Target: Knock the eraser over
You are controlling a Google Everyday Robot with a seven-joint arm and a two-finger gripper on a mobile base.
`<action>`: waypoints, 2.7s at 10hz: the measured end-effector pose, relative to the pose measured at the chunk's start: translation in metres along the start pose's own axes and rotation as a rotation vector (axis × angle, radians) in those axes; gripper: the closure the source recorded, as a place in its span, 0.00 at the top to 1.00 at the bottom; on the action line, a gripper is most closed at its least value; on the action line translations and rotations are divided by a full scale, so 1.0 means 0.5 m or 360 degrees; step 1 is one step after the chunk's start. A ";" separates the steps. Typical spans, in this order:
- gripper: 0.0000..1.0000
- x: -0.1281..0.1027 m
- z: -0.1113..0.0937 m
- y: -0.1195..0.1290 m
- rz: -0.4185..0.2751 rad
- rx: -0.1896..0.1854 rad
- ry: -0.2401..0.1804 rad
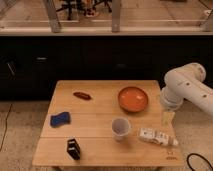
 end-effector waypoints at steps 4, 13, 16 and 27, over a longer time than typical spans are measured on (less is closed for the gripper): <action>0.80 0.000 0.000 0.000 0.0000 0.0000 0.0000; 0.80 -0.110 -0.012 0.011 -0.0149 -0.0024 0.0005; 0.80 -0.141 -0.014 0.013 -0.0229 -0.0033 0.0013; 0.80 -0.321 -0.016 0.036 -0.0522 -0.0113 0.0011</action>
